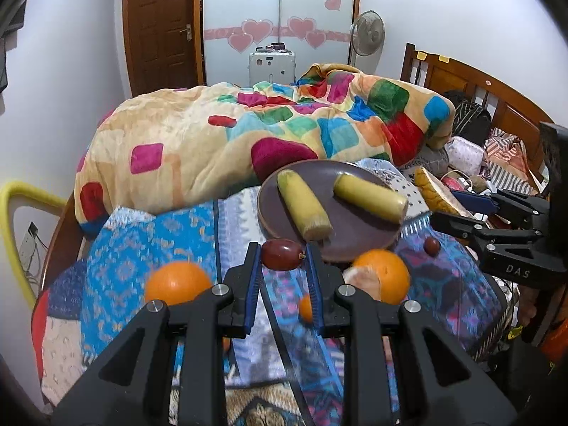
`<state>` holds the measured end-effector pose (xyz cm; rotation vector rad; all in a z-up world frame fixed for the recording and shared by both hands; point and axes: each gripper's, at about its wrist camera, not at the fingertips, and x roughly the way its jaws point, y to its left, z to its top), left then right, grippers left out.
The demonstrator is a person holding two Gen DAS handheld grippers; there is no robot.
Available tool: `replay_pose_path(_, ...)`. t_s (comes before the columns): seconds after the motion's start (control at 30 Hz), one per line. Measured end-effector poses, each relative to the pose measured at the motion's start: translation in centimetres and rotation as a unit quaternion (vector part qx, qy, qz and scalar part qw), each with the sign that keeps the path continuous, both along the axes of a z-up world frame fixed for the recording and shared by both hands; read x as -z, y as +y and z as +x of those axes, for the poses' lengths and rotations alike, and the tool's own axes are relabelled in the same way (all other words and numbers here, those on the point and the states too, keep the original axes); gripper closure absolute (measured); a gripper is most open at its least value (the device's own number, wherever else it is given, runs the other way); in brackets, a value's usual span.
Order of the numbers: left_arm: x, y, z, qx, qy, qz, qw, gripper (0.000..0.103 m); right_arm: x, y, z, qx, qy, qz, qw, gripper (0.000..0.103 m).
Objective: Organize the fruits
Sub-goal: 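Lift the pomelo segment and the date and carry both over the plate, then lower the pomelo segment and date onto the plate and open both tools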
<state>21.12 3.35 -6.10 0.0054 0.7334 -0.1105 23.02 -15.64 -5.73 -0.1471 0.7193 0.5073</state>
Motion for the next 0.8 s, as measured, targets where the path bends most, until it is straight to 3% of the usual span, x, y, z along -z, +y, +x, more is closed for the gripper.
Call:
replay_pose_path(0.43,2.0,0.3,8.6,0.009,0.078,-0.004,0.9969,0.079,2.1,4.9,7.1,-0.014,0.043,-0.021,0.999,0.057)
replay_pose_path(0.67,3.4,0.0,10.7,0.020,0.111,-0.002,0.9936,0.078,2.3,5.8,8.5,-0.023,0.058,-0.026,0.998,0.056)
replay_pose_path(0.77,3.5,-0.3,11.1,0.027,0.115,0.002,0.9930,0.071,2.8,6.1,8.9,-0.027,0.071,-0.029,0.997,0.055)
replay_pose_path(0.8,3.5,-0.3,11.1,0.027,0.113,0.002,0.9932,0.063,2.9,6.1,9.1,-0.027,0.074,-0.029,0.996,0.055)
